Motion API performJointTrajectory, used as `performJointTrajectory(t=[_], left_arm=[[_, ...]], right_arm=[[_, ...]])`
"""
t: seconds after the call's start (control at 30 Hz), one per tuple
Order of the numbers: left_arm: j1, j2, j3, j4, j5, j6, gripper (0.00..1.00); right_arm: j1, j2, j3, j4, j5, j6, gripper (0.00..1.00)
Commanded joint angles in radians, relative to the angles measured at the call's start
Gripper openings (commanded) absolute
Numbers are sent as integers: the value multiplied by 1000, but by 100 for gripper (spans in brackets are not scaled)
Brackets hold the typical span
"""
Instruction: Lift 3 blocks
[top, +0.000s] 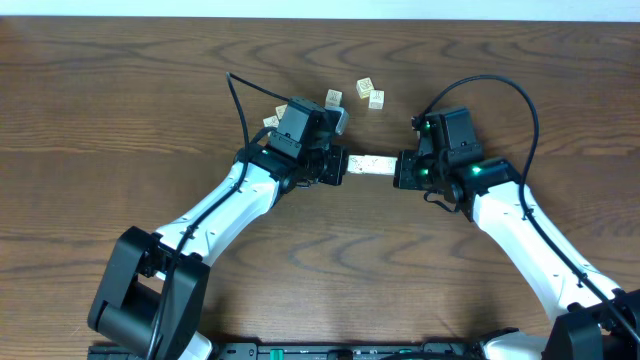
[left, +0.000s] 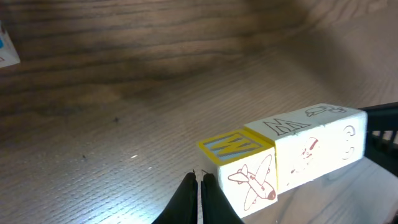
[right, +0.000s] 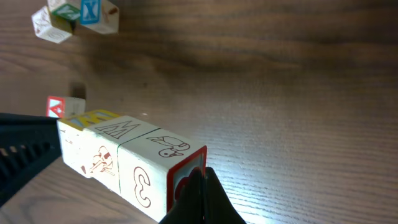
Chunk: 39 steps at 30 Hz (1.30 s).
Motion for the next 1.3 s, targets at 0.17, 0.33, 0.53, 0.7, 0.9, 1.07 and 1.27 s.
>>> performJointTrajectory(t=[0.17,0.33,0.53,0.7,0.9,1.07,1.27], left_arm=[[-58,-15,65,26,211,-5,7],[-58,-15,65,26,211,-5,7],[-58,-28,65,27,207,-5,7],[-58,-32,65,28,207,-5,7],[-58,-32,65,26,207,-5,7],[-58,-35,65,27,207,-5,7],[-58,-37,65,27,208,-5,7]], right_arm=[[53,-26,65,31,-285,-10,1],[53,-26,65,30,-282,-10,1],[53,-26,65,10,-280,-13,1],[53,-26,65,0,-278,-14,1],[53,-26,65,-20,-277,-22,1],[53,-26,65,-40,-255,-29,1],[53,-26,65,-39,-254,-29,1]])
